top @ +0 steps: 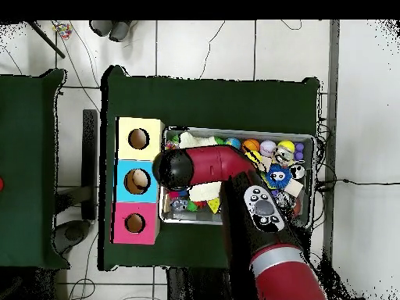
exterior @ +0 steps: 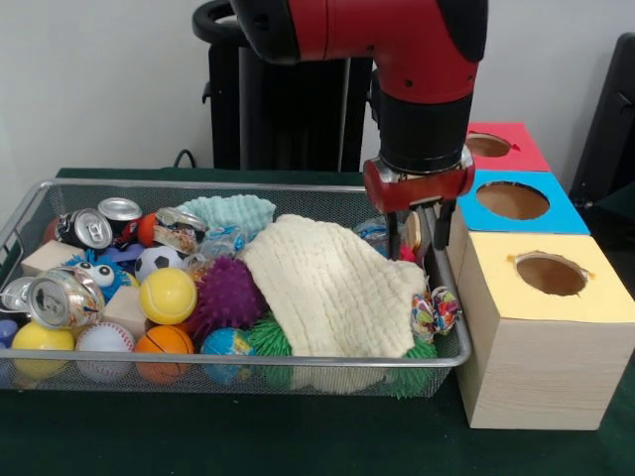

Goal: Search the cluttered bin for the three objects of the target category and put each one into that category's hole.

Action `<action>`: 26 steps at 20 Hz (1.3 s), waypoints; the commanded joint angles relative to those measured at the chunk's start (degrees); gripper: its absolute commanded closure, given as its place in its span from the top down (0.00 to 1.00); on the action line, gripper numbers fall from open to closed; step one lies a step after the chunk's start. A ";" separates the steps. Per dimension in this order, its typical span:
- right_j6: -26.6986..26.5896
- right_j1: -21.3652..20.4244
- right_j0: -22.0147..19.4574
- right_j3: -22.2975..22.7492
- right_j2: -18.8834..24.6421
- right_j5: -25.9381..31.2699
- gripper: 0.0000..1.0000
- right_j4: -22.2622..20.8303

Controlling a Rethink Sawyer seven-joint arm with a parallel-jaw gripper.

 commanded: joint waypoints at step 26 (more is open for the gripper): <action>17.20 8.91 9.89 -5.01 -11.02 -12.15 1.00 -3.97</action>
